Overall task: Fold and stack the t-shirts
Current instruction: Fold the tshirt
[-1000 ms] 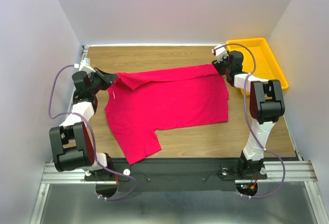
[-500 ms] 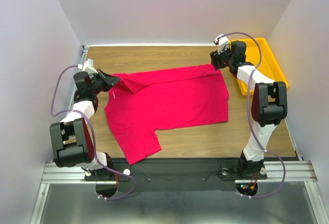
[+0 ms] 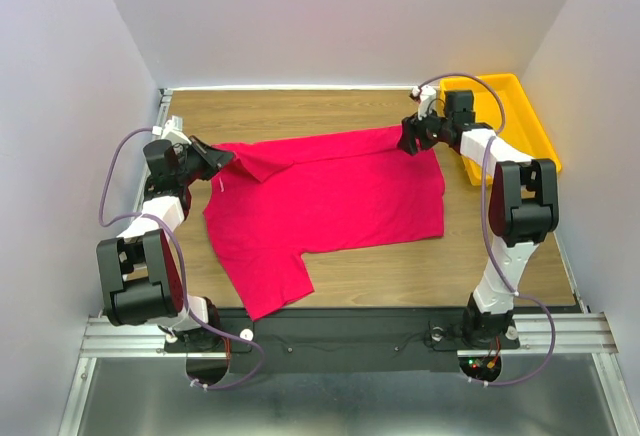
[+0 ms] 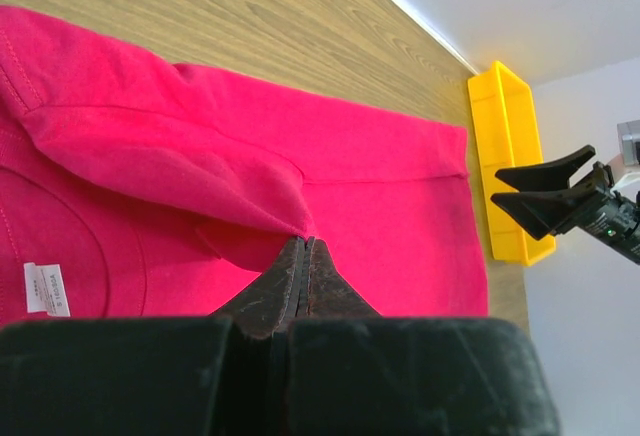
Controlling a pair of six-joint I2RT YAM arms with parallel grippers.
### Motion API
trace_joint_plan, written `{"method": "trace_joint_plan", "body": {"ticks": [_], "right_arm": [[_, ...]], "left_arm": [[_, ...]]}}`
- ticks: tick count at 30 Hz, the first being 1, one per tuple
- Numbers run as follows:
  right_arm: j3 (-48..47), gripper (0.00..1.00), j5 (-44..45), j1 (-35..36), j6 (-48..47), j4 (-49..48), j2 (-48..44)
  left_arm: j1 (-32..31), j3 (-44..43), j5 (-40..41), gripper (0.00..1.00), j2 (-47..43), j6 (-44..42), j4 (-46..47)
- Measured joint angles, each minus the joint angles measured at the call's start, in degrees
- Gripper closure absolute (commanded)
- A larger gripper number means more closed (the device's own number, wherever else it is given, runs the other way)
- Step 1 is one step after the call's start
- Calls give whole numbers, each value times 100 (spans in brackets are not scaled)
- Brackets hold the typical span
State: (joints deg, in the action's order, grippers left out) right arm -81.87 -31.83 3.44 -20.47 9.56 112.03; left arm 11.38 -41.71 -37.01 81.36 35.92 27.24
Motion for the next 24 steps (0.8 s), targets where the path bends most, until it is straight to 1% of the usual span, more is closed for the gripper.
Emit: {"method": "trace_joint_plan", "body": {"ticks": [10,20,24], "right_arm": [[114,30,-247,0,122,229,-42],[400,29,-382,0,278,286,-479],[514,29,-404,0,304,304,-520]], "left_arm": [[0,9,-2,100,0,-94,-184],[0,264,-11,100,-199,-144,-323],[0,275,-48,100,-269,-157,-352]]}}
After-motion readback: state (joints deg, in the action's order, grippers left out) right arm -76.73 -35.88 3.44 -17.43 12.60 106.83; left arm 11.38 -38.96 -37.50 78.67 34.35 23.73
